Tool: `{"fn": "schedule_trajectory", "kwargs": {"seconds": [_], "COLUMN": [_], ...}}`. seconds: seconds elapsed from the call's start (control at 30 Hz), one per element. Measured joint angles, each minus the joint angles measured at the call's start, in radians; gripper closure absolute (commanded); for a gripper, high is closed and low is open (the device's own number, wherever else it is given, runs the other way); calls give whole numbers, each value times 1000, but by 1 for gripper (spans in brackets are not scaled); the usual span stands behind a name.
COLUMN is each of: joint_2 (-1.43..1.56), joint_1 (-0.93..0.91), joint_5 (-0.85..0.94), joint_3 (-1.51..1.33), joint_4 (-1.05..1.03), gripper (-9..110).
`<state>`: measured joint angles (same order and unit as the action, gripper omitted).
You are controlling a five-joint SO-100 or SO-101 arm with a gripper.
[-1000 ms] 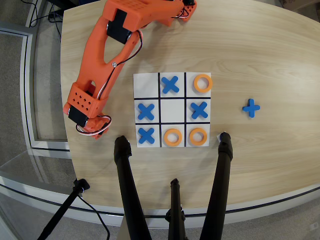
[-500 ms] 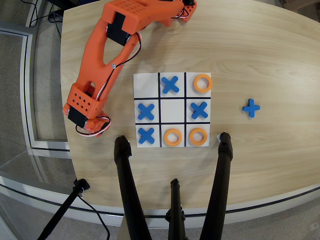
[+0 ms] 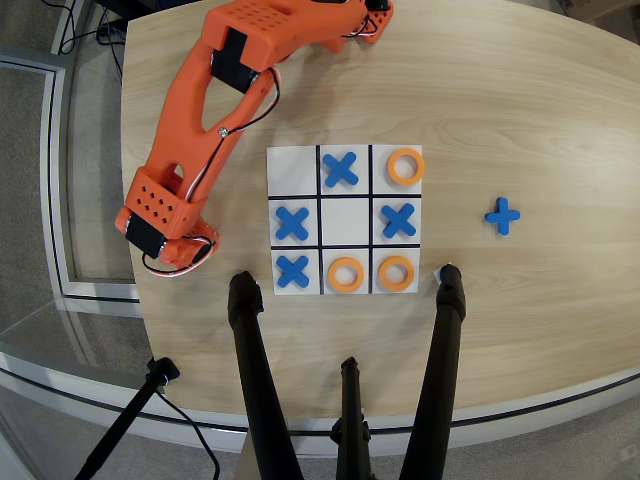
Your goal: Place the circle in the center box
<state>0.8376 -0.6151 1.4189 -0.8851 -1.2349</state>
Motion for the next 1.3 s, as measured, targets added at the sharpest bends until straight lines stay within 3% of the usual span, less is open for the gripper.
{"fn": "schedule_trajectory", "kwargs": {"seconds": [0.73, 1.3], "joint_2": [-57, -60], "joint_1": [-2, 14], "joint_5": [0, -67], "joint_3": [32, 95], "joint_4": [-6, -48], "gripper": [102, 102]}}
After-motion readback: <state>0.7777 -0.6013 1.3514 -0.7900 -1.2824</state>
